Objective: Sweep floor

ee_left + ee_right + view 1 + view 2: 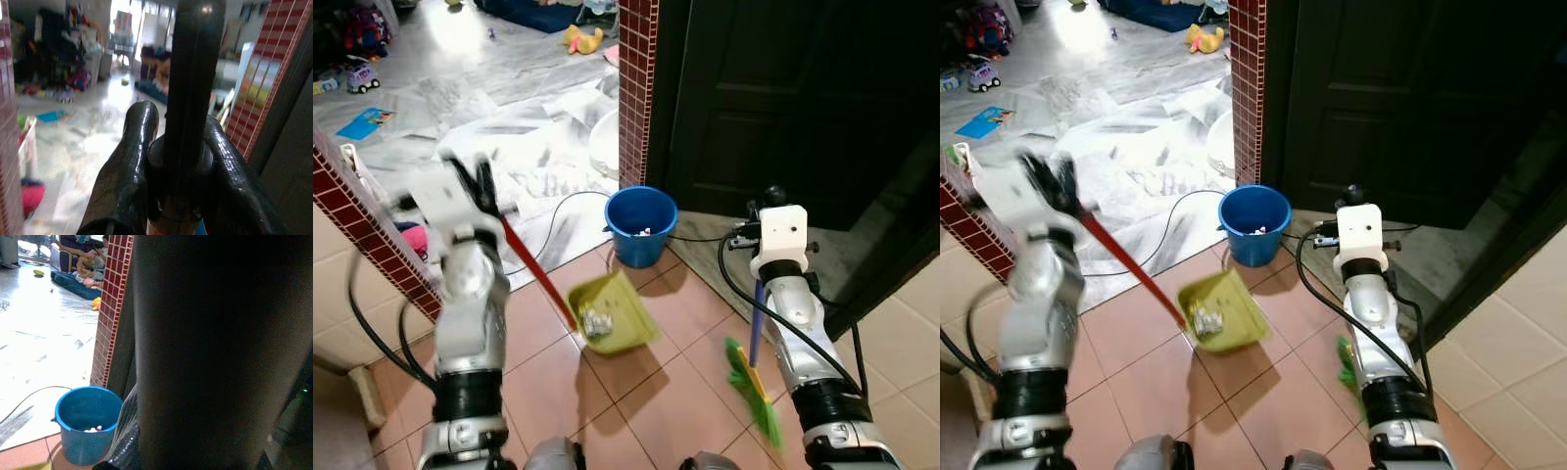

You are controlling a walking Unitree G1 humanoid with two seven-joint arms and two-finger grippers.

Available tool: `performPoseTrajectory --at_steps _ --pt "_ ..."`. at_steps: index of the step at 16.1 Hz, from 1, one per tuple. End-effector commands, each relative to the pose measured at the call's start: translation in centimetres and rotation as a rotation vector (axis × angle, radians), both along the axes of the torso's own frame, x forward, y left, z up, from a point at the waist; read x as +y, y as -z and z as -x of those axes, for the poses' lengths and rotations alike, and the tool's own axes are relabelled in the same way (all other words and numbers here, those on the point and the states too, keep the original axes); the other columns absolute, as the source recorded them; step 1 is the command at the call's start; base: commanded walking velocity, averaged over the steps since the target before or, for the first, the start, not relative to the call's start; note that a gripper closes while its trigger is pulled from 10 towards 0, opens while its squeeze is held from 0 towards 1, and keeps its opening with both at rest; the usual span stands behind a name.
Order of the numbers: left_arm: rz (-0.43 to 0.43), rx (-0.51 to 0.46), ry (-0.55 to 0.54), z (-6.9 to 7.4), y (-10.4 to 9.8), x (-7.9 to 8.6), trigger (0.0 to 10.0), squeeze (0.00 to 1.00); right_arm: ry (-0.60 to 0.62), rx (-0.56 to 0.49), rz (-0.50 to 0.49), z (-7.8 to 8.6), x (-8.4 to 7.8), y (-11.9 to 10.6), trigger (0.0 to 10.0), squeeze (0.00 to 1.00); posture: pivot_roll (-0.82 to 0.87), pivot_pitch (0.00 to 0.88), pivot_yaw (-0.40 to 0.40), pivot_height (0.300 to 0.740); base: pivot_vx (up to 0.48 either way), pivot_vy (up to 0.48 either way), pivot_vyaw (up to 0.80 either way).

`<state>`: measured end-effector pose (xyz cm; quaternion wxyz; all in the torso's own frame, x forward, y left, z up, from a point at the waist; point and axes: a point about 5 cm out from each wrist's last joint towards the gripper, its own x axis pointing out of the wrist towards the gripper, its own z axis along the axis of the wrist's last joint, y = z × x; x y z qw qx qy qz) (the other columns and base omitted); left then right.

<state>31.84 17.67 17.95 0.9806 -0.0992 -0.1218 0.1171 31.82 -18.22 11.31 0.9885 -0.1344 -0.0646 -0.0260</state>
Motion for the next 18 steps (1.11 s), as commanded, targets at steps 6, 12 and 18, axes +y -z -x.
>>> performPoseTrajectory --at_steps 6,12,18 --pt "0.022 -0.198 -0.029 -0.3 -5.4 0.1 10.0 0.00 -0.063 -0.049 0.006 -0.5 1.3 -1.3 10.0 0.00 0.02 0.000 0.018 0.740 0.195 0.000 -0.15" --pt "0.037 -0.238 -0.039 -0.4 -6.9 0.1 10.0 0.00 -0.076 -0.045 0.010 -0.5 1.5 -1.2 10.0 0.00 0.01 0.000 0.016 0.740 0.474 0.000 0.00" --pt "0.037 -0.263 -0.059 -0.6 -7.9 0.3 10.0 0.00 -0.084 -0.042 0.007 -0.5 1.6 -1.2 10.0 0.00 0.01 0.000 0.014 0.740 0.470 0.000 0.00"
